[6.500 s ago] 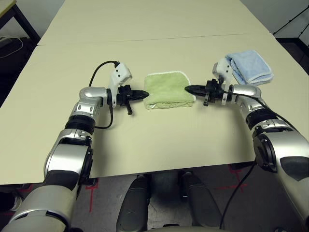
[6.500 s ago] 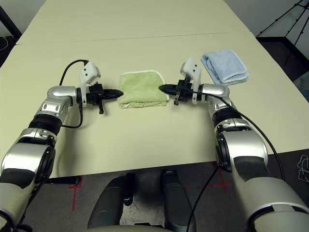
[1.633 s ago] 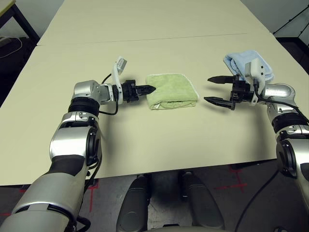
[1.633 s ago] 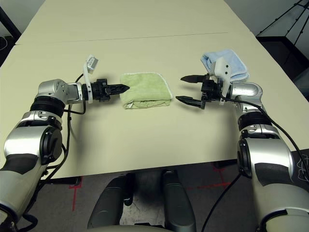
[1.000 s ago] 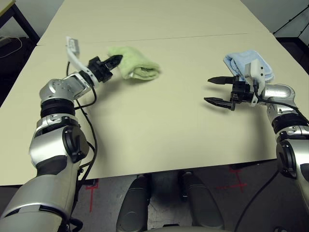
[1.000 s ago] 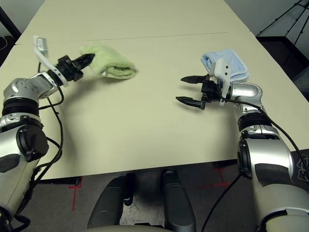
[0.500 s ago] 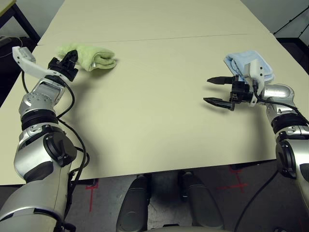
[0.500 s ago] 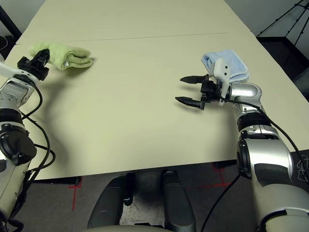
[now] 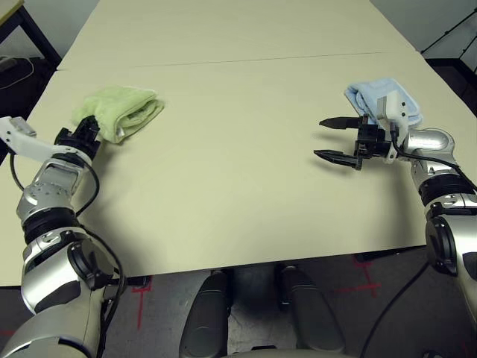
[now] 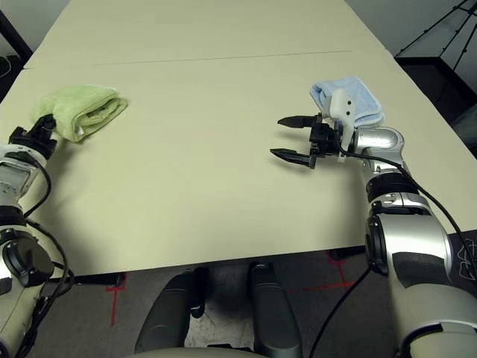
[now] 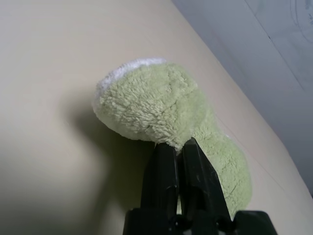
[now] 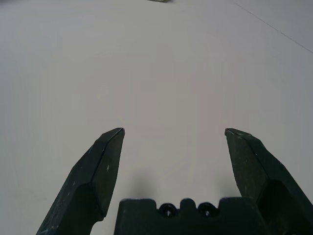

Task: Fold the towel and set it aside.

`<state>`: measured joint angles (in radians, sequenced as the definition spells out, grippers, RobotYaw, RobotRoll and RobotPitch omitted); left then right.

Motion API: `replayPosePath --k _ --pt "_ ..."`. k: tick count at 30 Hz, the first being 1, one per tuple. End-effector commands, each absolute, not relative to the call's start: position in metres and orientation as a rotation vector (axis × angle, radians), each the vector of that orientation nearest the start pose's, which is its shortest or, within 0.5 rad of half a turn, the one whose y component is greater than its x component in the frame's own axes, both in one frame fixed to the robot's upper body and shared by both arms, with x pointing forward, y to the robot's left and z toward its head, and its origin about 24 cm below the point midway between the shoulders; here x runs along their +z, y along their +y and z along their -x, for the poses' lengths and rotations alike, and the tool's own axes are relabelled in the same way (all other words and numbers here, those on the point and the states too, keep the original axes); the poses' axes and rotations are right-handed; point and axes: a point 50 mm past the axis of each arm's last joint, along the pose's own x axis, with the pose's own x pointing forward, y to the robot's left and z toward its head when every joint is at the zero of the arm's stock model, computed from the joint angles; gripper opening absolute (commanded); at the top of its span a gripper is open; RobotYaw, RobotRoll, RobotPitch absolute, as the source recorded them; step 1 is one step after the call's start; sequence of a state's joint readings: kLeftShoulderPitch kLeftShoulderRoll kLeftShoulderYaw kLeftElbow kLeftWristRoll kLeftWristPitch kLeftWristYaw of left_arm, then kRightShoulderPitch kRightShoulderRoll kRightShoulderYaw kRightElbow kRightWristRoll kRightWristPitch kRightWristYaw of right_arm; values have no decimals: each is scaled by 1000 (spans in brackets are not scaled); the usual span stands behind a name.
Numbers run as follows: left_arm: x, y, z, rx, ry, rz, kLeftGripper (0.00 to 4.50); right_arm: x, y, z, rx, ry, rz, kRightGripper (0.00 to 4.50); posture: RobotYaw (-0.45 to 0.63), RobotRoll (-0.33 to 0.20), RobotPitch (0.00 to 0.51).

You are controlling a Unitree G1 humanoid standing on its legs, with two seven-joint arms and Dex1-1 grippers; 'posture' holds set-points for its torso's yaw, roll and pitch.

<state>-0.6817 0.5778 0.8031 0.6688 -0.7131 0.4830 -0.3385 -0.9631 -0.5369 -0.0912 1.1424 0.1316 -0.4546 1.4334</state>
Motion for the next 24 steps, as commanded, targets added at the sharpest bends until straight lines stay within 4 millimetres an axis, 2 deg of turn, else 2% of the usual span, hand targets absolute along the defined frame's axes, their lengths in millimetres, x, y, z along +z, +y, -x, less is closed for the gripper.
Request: replayPosePath --k 1,6,10,16,20,24 --pt "152 363 -310 162 -192 826 22 160 -225 -359 1172 -80 458 4500 77 0 202" --pt "144 349 -309 155 -127 834 22 161 -224 -360 1172 -83 461 4500 77 0 203" --pt "131 346 -310 195 -46 812 22 162 -223 -361 1170 -84 462 4500 77 0 200" --pt "132 342 -314 185 -28 791 22 163 -222 -362 1169 -86 464 4500 77 0 198" --pt "134 342 -316 205 0 788 1122 163 -222 -362 1166 -88 463 4500 76 0 196" --pt "134 340 -318 344 119 794 2698 163 -222 -362 1163 -91 463 4500 76 0 197"
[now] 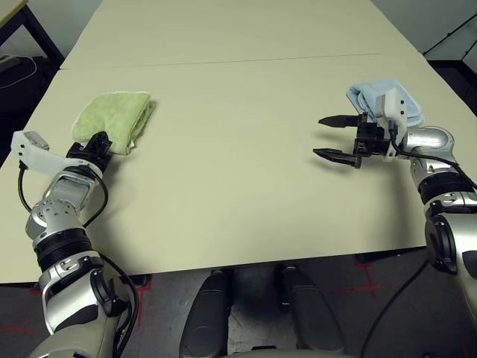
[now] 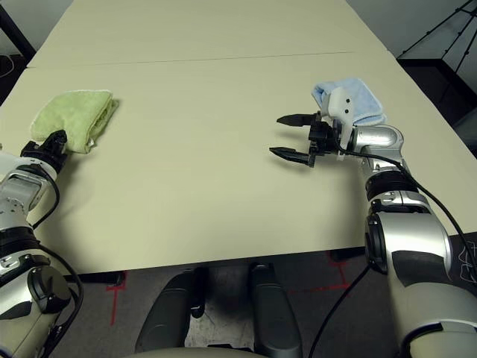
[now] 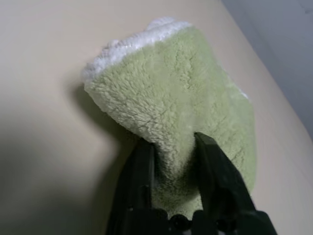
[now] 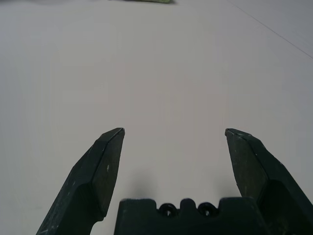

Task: Fold the towel and set it aside.

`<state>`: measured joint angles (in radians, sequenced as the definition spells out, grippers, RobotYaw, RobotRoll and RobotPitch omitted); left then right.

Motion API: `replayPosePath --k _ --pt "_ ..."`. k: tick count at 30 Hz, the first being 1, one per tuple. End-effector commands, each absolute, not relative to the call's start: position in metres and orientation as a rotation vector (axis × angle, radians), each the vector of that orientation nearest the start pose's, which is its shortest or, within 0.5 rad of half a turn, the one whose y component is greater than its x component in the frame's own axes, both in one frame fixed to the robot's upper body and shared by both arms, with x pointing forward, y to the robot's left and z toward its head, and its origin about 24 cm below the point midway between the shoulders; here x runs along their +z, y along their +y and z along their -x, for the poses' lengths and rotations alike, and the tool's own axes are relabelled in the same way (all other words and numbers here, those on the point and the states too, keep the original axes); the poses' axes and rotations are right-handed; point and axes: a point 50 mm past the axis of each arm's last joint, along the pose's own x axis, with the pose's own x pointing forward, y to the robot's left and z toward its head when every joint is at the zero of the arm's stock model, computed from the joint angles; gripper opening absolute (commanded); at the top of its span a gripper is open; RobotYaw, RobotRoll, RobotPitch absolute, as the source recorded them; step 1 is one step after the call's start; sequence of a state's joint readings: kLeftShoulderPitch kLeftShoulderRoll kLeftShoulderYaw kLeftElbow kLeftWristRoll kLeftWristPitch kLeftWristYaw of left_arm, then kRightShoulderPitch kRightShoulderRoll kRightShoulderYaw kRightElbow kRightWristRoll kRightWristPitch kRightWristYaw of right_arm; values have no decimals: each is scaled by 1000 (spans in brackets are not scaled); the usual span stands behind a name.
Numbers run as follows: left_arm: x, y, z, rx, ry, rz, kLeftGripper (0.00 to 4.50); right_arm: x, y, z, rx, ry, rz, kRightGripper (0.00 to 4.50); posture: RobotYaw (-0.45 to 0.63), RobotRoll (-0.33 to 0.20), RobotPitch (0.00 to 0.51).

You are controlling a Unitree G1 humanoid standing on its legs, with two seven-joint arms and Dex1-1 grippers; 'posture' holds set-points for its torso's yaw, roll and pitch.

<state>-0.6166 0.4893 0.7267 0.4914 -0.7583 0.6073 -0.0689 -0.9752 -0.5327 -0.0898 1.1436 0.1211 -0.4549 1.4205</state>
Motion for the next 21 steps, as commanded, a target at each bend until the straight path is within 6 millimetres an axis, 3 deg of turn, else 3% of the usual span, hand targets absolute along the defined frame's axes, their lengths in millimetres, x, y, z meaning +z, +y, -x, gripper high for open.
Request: replayPosePath --k 1,5,14,18,21 --pt "136 338 -318 367 139 788 3095 163 -222 -362 1162 -91 462 4500 78 0 197" --pt "145 337 -312 440 161 749 4486 163 -223 -362 1159 -92 461 4500 80 0 196" --pt "162 347 -286 561 156 646 4486 161 -220 -362 1163 -96 456 4500 92 0 192" --pt "173 332 -285 356 167 494 4486 161 -219 -362 1165 -95 455 4500 96 0 191" --pt "177 319 -278 164 252 146 4486 162 -218 -363 1169 -98 456 4500 91 0 190"
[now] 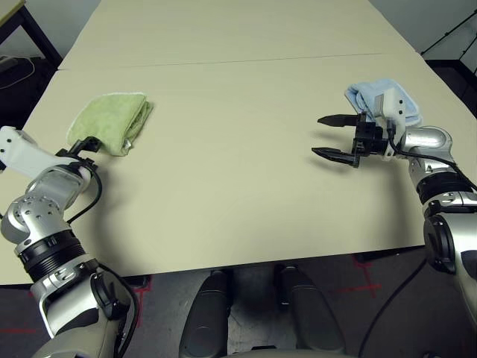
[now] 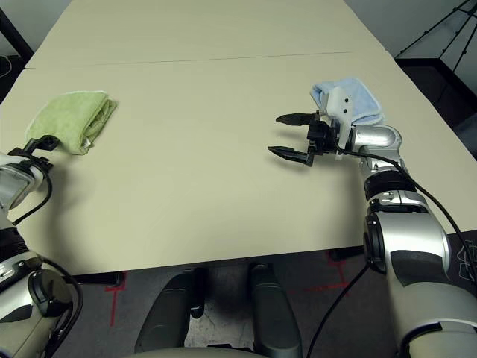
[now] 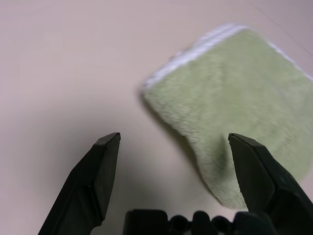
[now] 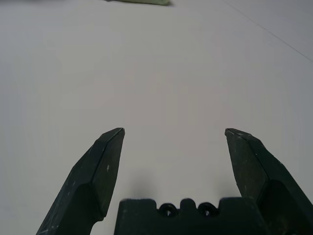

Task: Fold the towel and set it aside.

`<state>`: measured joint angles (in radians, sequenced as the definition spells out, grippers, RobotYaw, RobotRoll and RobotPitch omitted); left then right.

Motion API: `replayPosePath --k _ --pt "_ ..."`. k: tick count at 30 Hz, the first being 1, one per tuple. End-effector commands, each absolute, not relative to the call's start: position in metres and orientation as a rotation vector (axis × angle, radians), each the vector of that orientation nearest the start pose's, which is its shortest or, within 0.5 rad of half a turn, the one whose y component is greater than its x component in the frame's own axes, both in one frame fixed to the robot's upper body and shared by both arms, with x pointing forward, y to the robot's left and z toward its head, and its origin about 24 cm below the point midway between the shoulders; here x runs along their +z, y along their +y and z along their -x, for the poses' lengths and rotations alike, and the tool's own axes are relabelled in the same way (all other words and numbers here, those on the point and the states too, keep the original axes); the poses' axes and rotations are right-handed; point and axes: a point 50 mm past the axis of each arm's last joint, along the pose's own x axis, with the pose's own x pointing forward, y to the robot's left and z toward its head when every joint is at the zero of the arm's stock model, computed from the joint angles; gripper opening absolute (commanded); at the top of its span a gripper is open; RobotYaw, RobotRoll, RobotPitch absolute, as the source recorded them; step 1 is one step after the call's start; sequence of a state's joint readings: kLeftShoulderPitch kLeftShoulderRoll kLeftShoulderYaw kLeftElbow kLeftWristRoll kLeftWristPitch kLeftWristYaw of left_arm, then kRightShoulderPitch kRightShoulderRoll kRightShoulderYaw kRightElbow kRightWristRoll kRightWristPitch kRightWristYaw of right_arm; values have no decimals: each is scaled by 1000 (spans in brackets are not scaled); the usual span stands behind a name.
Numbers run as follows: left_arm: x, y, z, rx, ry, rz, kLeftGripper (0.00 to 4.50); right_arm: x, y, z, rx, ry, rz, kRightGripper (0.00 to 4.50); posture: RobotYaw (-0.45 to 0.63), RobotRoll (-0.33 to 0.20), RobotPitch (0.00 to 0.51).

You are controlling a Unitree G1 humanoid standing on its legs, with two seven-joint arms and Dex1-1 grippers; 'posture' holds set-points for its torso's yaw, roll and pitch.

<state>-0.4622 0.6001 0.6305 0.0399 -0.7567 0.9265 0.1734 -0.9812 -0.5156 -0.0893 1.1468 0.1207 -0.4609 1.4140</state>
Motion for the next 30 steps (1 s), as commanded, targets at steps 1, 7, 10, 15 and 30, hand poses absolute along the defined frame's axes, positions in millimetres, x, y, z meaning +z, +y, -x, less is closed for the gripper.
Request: replayPosePath --k 1,7,10,15,30 --pt "178 316 -275 102 281 32 4486 162 -218 -363 1170 -98 457 4500 90 0 190" --pt "211 301 -286 -83 132 -255 4486 162 -217 -363 1172 -95 458 4500 96 0 188" --pt "222 289 -297 -180 7 -304 4486 162 -215 -364 1166 -106 449 4500 93 0 187" --pt "219 272 -316 -291 -136 -268 4486 161 -206 -375 970 -182 307 4500 49 0 187" --pt "158 265 -369 70 -231 -48 4486 143 -222 -391 189 -250 14 4500 12 0 192"
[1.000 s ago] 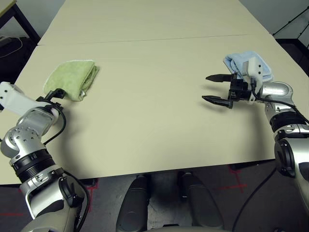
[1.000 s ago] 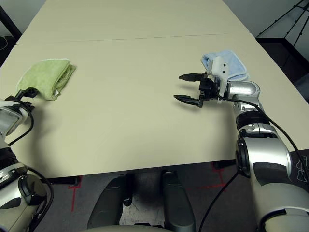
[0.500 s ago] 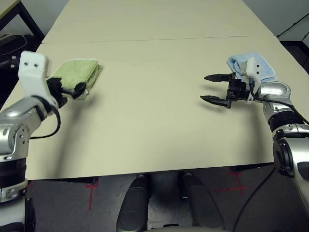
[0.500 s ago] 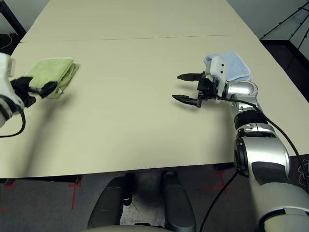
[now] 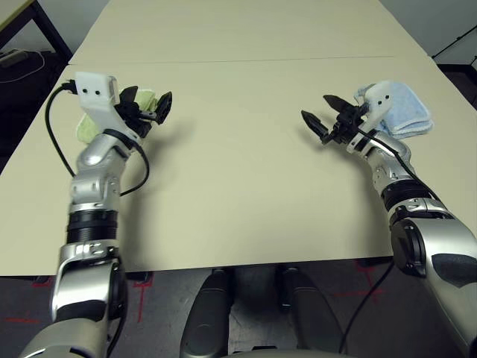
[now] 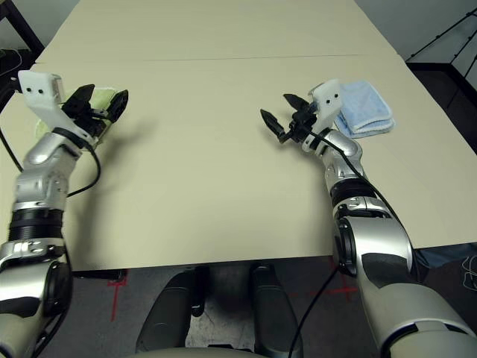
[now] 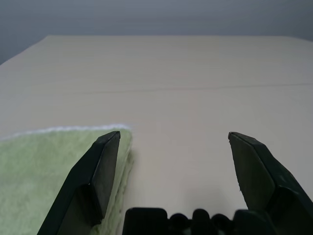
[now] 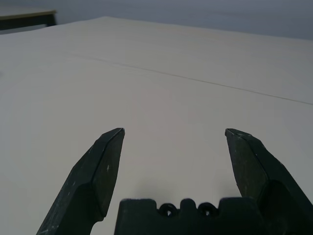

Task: Fold the towel and set it aside.

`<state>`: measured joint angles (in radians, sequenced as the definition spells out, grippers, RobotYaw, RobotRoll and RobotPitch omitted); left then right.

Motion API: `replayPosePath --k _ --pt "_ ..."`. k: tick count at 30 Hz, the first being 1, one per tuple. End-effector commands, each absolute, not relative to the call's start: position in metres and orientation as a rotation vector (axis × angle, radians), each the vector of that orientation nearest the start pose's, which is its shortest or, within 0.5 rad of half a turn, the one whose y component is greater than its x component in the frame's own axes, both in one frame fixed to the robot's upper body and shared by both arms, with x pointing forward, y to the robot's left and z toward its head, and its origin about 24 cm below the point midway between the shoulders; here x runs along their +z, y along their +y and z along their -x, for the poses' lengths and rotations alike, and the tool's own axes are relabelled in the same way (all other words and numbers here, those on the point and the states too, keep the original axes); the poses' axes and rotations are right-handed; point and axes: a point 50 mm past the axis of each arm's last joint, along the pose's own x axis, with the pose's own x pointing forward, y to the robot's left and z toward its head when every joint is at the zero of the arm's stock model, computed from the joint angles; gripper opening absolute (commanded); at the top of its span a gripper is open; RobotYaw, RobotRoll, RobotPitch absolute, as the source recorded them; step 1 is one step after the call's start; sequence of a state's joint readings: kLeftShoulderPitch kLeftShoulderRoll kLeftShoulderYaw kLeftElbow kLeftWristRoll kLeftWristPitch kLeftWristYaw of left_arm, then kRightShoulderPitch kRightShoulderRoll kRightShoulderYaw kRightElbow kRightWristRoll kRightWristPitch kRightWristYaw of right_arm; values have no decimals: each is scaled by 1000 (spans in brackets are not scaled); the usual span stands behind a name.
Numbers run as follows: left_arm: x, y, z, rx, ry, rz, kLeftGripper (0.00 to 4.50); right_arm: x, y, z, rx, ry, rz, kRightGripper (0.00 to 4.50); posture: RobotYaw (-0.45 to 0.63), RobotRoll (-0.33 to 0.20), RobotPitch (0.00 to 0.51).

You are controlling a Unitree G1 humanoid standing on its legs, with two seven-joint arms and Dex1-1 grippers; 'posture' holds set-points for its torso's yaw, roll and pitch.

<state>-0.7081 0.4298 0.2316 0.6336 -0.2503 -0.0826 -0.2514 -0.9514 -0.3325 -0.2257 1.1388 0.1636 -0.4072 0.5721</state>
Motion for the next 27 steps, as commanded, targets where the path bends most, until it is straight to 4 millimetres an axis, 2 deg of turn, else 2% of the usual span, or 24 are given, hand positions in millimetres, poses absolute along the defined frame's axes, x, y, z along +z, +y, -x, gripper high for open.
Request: replayPosePath --k 1,5,10,19,27 --pt "156 266 -370 77 -220 -51 4486 142 -225 -391 160 -250 15 4500 9 0 193" --pt "146 283 -368 153 -160 -72 4486 138 -243 -388 66 -217 24 4500 -8 0 192" --pt "142 296 -362 193 -163 -85 4486 136 -251 -383 54 -226 12 4500 -18 0 193" --pt "136 306 -351 136 -177 -67 4486 133 -250 -381 121 -235 -17 4500 -15 0 186" --pt "136 315 -343 124 -189 -64 4486 137 -245 -384 188 -227 -8 4500 -4 0 182"
